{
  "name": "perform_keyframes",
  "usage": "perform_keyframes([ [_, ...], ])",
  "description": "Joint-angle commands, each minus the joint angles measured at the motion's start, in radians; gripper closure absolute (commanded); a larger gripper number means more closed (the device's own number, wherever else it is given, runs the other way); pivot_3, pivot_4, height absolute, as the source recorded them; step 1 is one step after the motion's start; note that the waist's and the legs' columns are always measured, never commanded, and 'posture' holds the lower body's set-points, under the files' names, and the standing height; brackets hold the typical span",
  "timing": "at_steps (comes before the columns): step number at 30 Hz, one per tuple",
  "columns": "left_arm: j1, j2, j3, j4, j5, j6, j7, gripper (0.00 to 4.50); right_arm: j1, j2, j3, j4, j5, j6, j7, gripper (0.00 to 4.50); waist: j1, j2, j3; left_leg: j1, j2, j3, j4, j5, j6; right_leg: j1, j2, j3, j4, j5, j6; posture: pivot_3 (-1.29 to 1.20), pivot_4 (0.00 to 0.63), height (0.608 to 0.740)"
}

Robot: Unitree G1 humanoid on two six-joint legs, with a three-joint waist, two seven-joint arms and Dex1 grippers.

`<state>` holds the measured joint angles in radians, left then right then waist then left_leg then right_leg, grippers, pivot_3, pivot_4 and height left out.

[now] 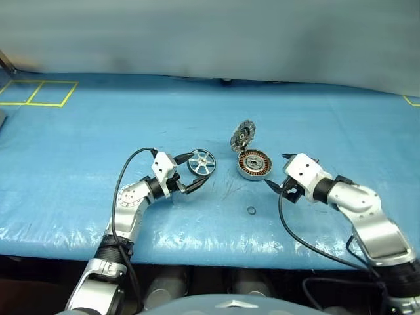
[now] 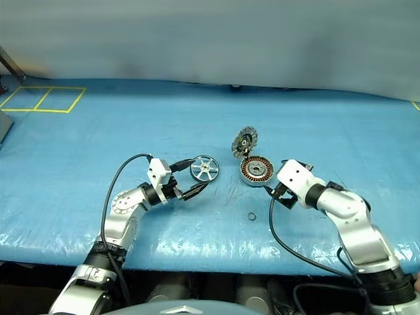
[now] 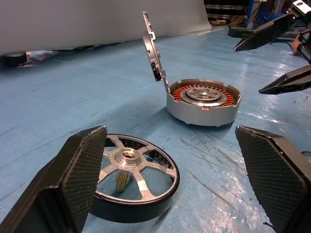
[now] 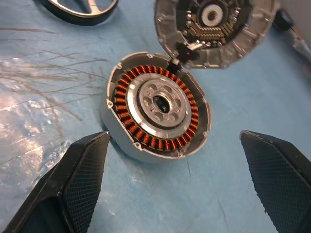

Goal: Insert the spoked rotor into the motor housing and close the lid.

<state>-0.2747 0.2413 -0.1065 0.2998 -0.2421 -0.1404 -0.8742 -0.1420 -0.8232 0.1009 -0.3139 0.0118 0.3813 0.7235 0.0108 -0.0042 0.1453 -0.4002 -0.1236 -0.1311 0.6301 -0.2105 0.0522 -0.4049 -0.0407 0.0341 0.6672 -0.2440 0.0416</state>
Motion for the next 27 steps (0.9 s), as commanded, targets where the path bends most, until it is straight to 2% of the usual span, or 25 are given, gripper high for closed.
perform_keyframes([
  [1, -0.004, 0.002, -0.002, -0.034, 0.000, -0.012, -0.002, 0.01, -0.125, -0.061, 0.106, 0.037, -0.080, 0.000, 0.119, 0.00, 0.000, 0.000, 0.000, 0.000, 0.000, 0.000, 0.000, 0.000, 0.000, 0.000, 0.000, -0.001, -0.001, 0.000, 0.000, 0.00, 0.150, 0.740],
  [6, 0.001, -0.002, -0.009, -0.027, 0.005, -0.014, -0.003, 0.01, -0.302, -0.081, 0.248, 0.133, -0.175, -0.029, 0.258, 0.00, 0.004, 0.000, 0.000, -0.003, 0.000, 0.000, 0.000, 0.001, -0.002, -0.002, -0.001, -0.002, -0.003, 0.000, -0.001, 0.00, 0.150, 0.740],
  [10, 0.022, -0.004, -0.013, -0.039, 0.006, -0.019, -0.001, 0.01, -0.375, -0.075, 0.313, 0.231, -0.230, -0.068, 0.318, 0.00, 0.003, 0.000, 0.000, -0.009, 0.000, 0.001, 0.003, 0.001, -0.002, -0.007, -0.001, -0.002, -0.003, 0.001, 0.000, 0.00, 0.150, 0.740],
  [17, 0.053, -0.001, -0.018, -0.063, 0.007, -0.014, 0.007, 0.01, -0.390, -0.049, 0.355, 0.298, -0.273, -0.119, 0.377, 0.00, 0.003, 0.000, 0.000, -0.011, 0.000, 0.000, 0.004, 0.001, -0.001, -0.009, -0.002, -0.003, -0.003, 0.002, 0.000, 0.00, 0.150, 0.740],
  [27, 0.056, 0.001, -0.024, -0.062, 0.009, -0.009, 0.007, 0.01, -0.406, -0.030, 0.317, 0.304, -0.312, -0.138, 0.362, 0.00, 0.002, 0.000, 0.000, -0.011, 0.000, 0.000, 0.011, 0.000, -0.001, -0.008, -0.002, -0.004, -0.001, 0.005, 0.001, 0.00, 0.150, 0.740],
])
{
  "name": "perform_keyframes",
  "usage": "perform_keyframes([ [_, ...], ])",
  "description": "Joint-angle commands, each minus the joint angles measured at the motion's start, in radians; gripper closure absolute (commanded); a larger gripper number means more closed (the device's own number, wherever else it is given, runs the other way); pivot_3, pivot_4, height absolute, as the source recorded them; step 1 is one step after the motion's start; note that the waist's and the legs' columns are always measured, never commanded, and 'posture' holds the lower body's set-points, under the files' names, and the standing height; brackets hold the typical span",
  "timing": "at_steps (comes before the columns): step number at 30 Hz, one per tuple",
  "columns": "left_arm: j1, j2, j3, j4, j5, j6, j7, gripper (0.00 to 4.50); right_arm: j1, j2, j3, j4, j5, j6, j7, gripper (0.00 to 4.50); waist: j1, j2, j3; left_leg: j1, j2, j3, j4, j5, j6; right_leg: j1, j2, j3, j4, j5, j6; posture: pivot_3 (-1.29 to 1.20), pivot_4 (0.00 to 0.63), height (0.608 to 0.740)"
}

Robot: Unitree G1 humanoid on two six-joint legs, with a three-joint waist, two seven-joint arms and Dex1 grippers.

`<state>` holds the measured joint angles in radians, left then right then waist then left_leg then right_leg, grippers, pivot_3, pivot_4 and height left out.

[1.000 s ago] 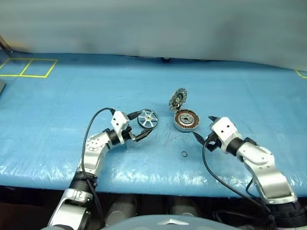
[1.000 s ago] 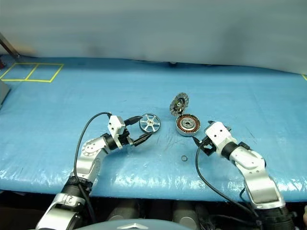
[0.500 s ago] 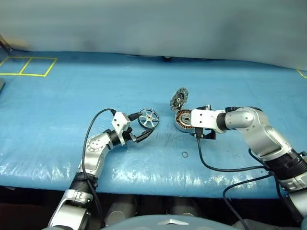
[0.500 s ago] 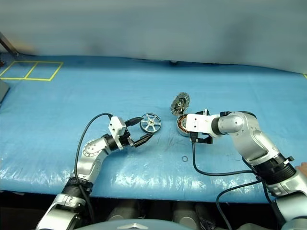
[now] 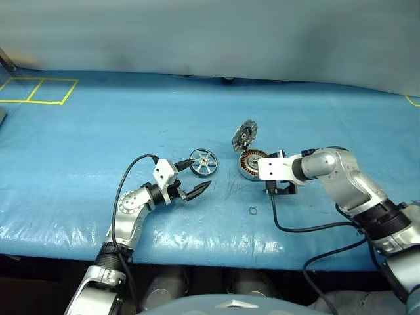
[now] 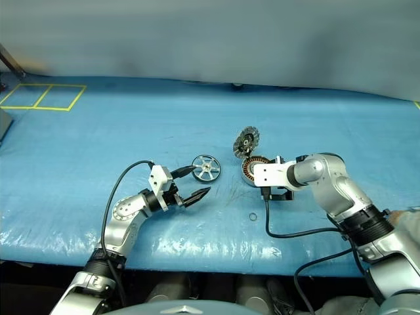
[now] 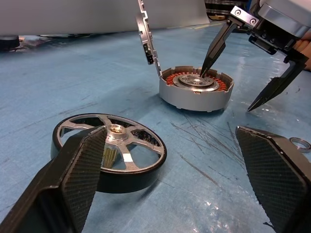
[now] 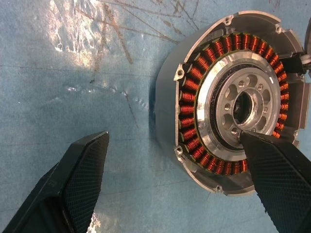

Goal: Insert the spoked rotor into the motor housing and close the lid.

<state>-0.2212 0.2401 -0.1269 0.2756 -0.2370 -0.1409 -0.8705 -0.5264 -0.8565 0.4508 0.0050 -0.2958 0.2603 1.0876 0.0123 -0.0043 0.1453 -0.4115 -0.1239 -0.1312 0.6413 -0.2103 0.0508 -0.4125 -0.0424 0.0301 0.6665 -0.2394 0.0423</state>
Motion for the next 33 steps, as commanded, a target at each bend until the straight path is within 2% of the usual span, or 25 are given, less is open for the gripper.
perform_keyframes([
  [1, 0.003, 0.002, -0.005, -0.037, 0.004, -0.007, 0.002, 0.01, -0.025, 0.003, -0.037, -0.016, -0.006, -0.017, -0.004, 0.00, 0.000, 0.000, 0.000, 0.000, 0.000, 0.000, 0.001, 0.000, 0.000, 0.000, 0.000, 0.000, 0.000, 0.000, 0.000, 0.00, 0.150, 0.740],
  [10, 0.006, 0.000, -0.012, -0.026, 0.012, -0.006, 0.000, 0.01, -0.057, 0.016, -0.040, -0.018, -0.019, -0.024, -0.002, 0.00, 0.003, 0.000, 0.000, -0.001, 0.000, 0.000, 0.004, -0.001, 0.001, 0.000, 0.000, -0.001, 0.000, 0.001, 0.001, 0.00, 0.150, 0.740],
  [24, 0.014, 0.005, -0.007, -0.032, 0.011, -0.005, 0.008, 0.01, -0.048, 0.074, 0.004, 0.134, -0.027, -0.053, 0.029, 0.00, 0.002, 0.000, 0.000, 0.000, 0.000, 0.000, 0.004, -0.001, 0.001, 0.000, 0.000, -0.001, 0.000, 0.001, 0.001, 0.00, 0.150, 0.740],
  [27, 0.015, 0.006, -0.006, -0.033, 0.012, -0.005, 0.011, 0.00, -0.046, 0.083, 0.002, 0.165, -0.022, -0.057, 0.035, 0.61, 0.003, 0.000, 0.000, 0.001, 0.000, 0.000, 0.005, -0.003, 0.003, 0.000, 0.000, -0.001, 0.000, 0.002, 0.002, 0.00, 0.150, 0.740],
  [31, 0.017, 0.009, -0.005, -0.037, 0.012, -0.005, 0.014, 0.00, -0.027, 0.099, -0.021, 0.155, -0.005, -0.045, 0.022, 1.91, 0.006, 0.000, 0.000, 0.001, 0.000, -0.001, 0.006, -0.005, 0.002, 0.001, 0.000, -0.002, 0.000, 0.003, 0.002, 0.00, 0.150, 0.740],
  [33, 0.019, 0.012, -0.006, -0.039, 0.012, -0.005, 0.015, 0.00, -0.014, 0.105, -0.035, 0.134, 0.000, -0.033, 0.018, 1.91, 0.008, 0.000, 0.000, 0.001, 0.000, -0.002, 0.006, -0.005, 0.002, 0.001, 0.000, -0.003, 0.000, 0.004, 0.001, 0.00, 0.150, 0.740],
])
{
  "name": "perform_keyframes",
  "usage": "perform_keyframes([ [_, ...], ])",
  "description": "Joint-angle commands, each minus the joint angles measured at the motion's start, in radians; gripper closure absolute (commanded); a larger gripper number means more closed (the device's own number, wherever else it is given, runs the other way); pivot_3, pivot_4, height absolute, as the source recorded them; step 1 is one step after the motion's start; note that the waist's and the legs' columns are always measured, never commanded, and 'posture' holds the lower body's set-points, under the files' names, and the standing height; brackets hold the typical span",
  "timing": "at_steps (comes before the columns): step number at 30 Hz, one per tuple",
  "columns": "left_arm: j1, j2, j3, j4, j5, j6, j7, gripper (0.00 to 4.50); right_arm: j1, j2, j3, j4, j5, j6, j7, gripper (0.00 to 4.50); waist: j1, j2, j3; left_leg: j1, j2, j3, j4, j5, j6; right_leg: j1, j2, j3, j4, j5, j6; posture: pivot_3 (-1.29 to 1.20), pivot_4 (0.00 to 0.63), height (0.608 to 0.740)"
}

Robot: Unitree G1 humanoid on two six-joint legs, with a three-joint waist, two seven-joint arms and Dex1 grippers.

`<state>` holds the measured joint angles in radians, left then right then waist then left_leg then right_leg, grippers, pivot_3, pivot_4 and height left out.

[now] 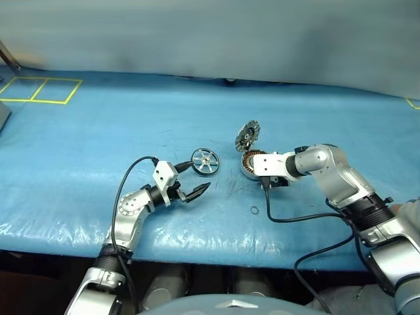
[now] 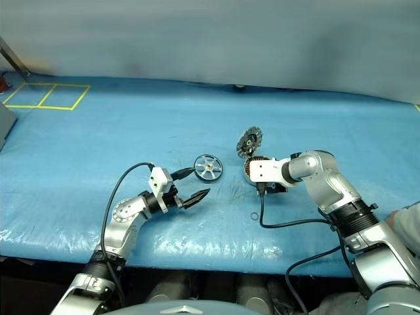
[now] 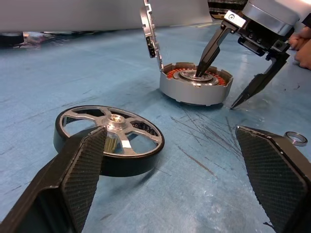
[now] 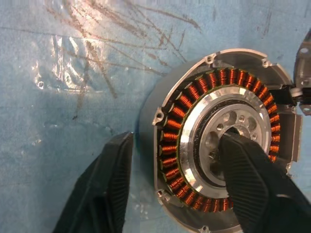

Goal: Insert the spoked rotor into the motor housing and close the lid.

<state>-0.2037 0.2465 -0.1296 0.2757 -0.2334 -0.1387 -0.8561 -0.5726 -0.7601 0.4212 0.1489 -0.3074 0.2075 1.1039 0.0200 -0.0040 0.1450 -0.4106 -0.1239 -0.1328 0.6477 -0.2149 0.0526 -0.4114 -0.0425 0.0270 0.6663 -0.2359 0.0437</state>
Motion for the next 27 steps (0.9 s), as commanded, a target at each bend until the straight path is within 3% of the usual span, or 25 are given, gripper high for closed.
perform_keyframes([
  [1, 0.001, 0.006, -0.004, -0.040, 0.007, -0.007, 0.001, 0.00, 0.042, 0.013, -0.016, -0.026, 0.017, 0.029, -0.005, 2.10, 0.000, 0.000, 0.000, 0.000, 0.000, 0.000, 0.000, 0.000, 0.000, 0.000, 0.000, 0.000, 0.000, 0.000, 0.000, 0.00, 0.150, 0.740],
  [3, -0.001, 0.008, -0.005, -0.040, 0.008, -0.006, 0.001, 0.00, 0.070, 0.024, -0.040, -0.075, 0.027, 0.055, -0.024, 2.43, 0.000, 0.000, 0.000, 0.000, 0.000, 0.000, 0.000, 0.000, 0.000, 0.000, 0.000, 0.000, 0.000, 0.000, 0.000, 0.00, 0.150, 0.740],
  [11, 0.004, 0.021, 0.010, -0.038, 0.007, -0.013, 0.015, 0.00, 0.246, 0.095, -0.119, -0.400, 0.099, 0.276, -0.065, 2.45, -0.006, 0.001, 0.000, -0.001, 0.000, 0.000, -0.002, 0.002, -0.001, -0.001, 0.000, 0.000, 0.000, 0.000, 0.000, 0.00, 0.150, 0.740],
  [18, 0.013, 0.052, 0.028, -0.051, 0.004, -0.013, 0.028, 0.00, 0.298, 0.183, -0.111, -0.581, 0.133, 0.449, -0.143, 2.45, -0.006, 0.001, 0.000, -0.001, 0.001, 0.000, -0.001, 0.000, -0.001, -0.002, 0.000, -0.001, 0.000, 0.001, -0.001, 0.00, 0.150, 0.740],
  [27, 0.044, 0.088, 0.051, -0.093, 0.001, -0.005, 0.059, 0.00, 0.290, 0.371, -0.030, -0.588, 0.125, 0.664, -0.331, 2.45, -0.006, 0.001, 0.000, -0.001, 0.002, -0.001, -0.001, 0.000, -0.002, -0.003, 0.000, -0.003, 0.000, 0.001, -0.002, 0.00, 0.150, 0.740],
])
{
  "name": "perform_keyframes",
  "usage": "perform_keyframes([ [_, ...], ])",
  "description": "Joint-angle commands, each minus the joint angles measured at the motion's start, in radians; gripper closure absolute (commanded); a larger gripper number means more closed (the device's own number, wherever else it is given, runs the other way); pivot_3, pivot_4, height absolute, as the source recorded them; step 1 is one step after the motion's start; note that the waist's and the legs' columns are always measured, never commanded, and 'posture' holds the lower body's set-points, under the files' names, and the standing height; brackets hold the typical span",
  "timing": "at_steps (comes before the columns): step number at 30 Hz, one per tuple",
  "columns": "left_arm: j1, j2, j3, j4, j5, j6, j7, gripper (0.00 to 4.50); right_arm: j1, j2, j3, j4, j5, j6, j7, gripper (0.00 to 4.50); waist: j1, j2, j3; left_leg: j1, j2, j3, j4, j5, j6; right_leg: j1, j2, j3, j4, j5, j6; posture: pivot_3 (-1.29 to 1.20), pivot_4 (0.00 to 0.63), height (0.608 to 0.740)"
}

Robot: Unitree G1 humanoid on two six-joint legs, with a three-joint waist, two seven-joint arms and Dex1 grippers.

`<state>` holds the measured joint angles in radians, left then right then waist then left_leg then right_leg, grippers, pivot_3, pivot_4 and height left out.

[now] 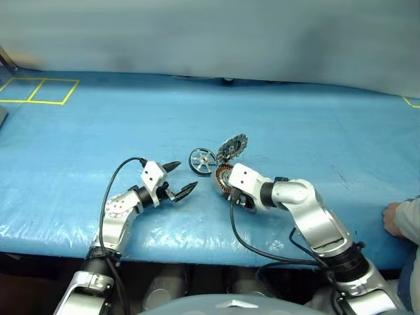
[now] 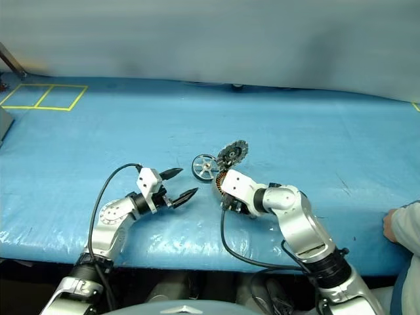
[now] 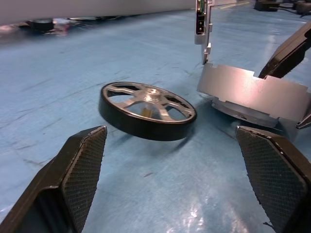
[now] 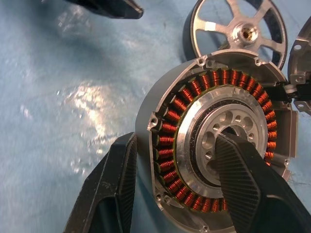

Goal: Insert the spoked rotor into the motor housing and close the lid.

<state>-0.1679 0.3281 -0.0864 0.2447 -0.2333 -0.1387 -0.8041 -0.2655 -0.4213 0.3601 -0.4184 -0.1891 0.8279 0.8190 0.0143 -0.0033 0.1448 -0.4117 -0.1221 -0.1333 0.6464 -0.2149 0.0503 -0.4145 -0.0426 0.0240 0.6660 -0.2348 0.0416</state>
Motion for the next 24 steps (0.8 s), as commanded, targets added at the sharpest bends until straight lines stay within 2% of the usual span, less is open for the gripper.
perform_keyframes([
  [1, 0.013, 0.006, 0.007, -0.069, 0.002, -0.002, 0.009, 0.00, -0.018, 0.041, 0.041, -0.015, 0.005, 0.060, -0.061, 2.45, -0.001, 0.000, 0.000, 0.000, 0.000, 0.000, 0.000, 0.000, 0.000, 0.000, 0.000, 0.000, 0.000, 0.000, 0.000, 0.00, 0.150, 0.740],
  [8, 0.043, 0.009, 0.008, -0.104, 0.003, 0.011, 0.026, 0.00, -0.021, 0.007, 0.133, -0.030, -0.006, 0.117, -0.104, 2.45, -0.002, 0.000, -0.001, 0.001, 0.003, 0.000, 0.000, 0.001, -0.003, 0.001, 0.000, -0.005, 0.000, 0.002, -0.002, 0.00, 0.150, 0.740],
  [14, 0.057, 0.008, 0.009, -0.116, 0.002, 0.021, 0.032, 0.00, -0.016, -0.084, 0.179, -0.094, -0.020, 0.161, -0.107, 2.45, 0.004, 0.000, -0.001, 0.001, 0.003, 0.000, -0.001, 0.001, -0.002, 0.001, 0.000, -0.007, -0.002, 0.002, -0.003, 0.00, 0.150, 0.740],
  [17, 0.055, 0.002, 0.001, -0.111, 0.003, 0.022, 0.032, 0.00, -0.016, -0.069, 0.176, -0.068, 0.000, 0.180, -0.125, 2.45, 0.007, 0.000, -0.001, 0.000, 0.003, 0.000, -0.001, 0.000, -0.002, 0.002, -0.001, -0.007, -0.004, 0.002, -0.002, 0.00, 0.150, 0.740],
  [24, 0.058, 0.000, -0.009, -0.123, 0.005, 0.030, 0.034, 0.00, -0.028, 0.063, 0.087, 0.035, 0.040, 0.212, -0.226, 2.45, -0.005, -0.003, -0.003, 0.004, 0.006, 0.002, -0.001, 0.001, -0.004, 0.003, -0.002, -0.011, -0.004, 0.004, -0.004, 0.00, 0.150, 0.740],
])
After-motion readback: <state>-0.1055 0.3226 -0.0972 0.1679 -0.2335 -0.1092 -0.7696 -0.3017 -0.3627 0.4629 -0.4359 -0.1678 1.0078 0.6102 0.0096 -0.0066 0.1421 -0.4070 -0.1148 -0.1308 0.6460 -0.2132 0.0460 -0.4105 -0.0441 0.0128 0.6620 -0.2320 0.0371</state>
